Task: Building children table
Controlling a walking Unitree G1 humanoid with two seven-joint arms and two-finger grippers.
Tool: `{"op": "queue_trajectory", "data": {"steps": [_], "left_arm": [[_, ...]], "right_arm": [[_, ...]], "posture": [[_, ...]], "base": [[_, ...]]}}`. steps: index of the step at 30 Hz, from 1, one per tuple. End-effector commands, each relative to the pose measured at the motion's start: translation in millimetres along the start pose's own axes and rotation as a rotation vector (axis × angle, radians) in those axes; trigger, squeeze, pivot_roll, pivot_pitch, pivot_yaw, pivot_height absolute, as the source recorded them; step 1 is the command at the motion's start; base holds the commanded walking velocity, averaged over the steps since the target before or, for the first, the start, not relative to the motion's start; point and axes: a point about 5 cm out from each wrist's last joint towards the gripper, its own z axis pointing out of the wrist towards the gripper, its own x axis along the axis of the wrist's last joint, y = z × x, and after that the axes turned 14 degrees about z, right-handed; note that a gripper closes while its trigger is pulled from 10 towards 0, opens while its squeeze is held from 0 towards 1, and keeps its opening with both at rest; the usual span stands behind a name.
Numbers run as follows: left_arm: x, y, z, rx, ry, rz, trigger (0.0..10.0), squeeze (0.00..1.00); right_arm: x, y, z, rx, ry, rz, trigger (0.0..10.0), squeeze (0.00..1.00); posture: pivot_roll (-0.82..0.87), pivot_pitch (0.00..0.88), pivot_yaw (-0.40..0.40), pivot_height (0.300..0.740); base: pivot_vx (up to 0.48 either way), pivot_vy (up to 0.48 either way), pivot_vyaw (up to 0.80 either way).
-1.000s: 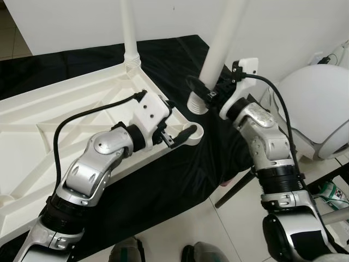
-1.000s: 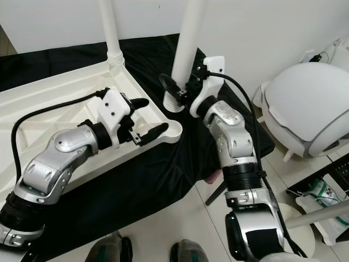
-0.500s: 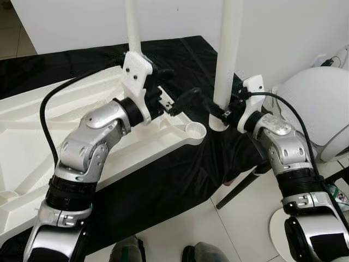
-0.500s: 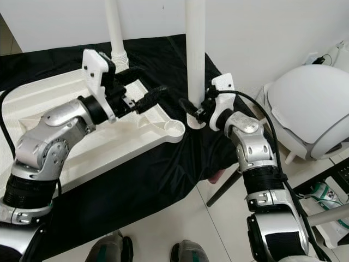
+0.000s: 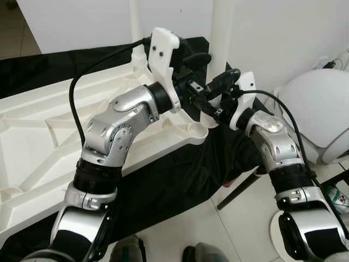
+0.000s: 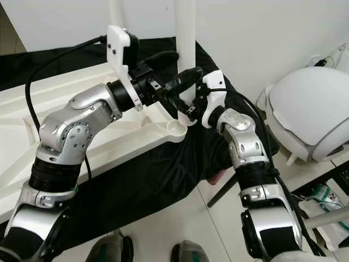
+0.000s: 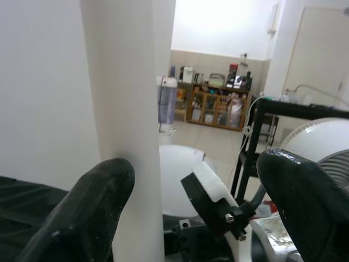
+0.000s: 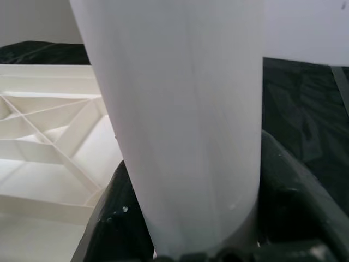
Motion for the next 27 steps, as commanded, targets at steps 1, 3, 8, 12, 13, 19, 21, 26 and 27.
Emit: {"op": "queue_trajectory", "data": {"steps": [1,3,8,12,13,19,21,26,27], "left_arm": [[-2.7,-5.9,13.1,0.082,-0.046,0.017,10.0,0.00],[-2.1,-10.9,16.1,0.123,-0.053,0.013,10.0,0.00],[-0.4,-22.0,21.6,0.201,-0.072,0.031,10.0,0.00],[0.8,-28.7,22.7,0.221,-0.080,0.042,10.0,0.00],[0.6,-31.7,21.2,0.225,-0.092,0.051,10.0,0.00],[-3.2,-42.6,15.6,0.276,-0.126,0.070,10.0,0.00],[-1.0,-43.7,16.0,0.279,-0.109,0.057,10.0,0.00],[11.2,-46.2,19.9,0.264,-0.054,0.028,10.0,0.00],[17.0,-46.1,21.6,0.245,-0.029,0.009,10.0,0.00]], "right_arm": [[7.3,-5.0,5.2,0.029,0.019,-0.052,10.0,0.00],[7.5,-5.2,5.3,0.026,0.021,-0.050,10.0,0.00],[7.5,-4.5,5.4,0.006,0.036,-0.040,10.0,0.00],[6.9,-2.5,6.0,-0.005,0.044,-0.036,10.0,0.00],[7.8,-0.6,5.6,-0.016,0.051,-0.035,10.0,0.00],[9.1,6.2,3.4,-0.053,0.062,-0.030,10.0,0.00],[7.5,5.1,2.8,-0.039,0.054,-0.028,10.0,0.00],[2.8,3.1,2.4,-0.009,0.030,-0.030,10.0,0.00],[1.0,2.7,2.1,0.001,0.020,-0.031,10.0,0.00]], "posture": [[-0.02,0.000,-0.025,0.740],[-0.03,0.000,-0.025,0.740],[-0.03,0.000,-0.023,0.740],[-0.04,0.000,-0.021,0.740],[-0.04,0.000,-0.021,0.740],[-0.04,0.000,-0.014,0.740],[-0.04,0.000,-0.016,0.740],[-0.04,0.000,-0.017,0.740],[-0.04,0.000,-0.017,0.740]], "base": [[0.000,0.000,0.00],[0.000,0.000,0.00],[0.000,0.000,0.00],[0.000,0.000,0.00],[0.000,0.000,0.00],[0.000,0.000,0.00],[0.000,0.000,0.00],[0.000,0.000,0.00],[0.000,0.000,0.00]]}}
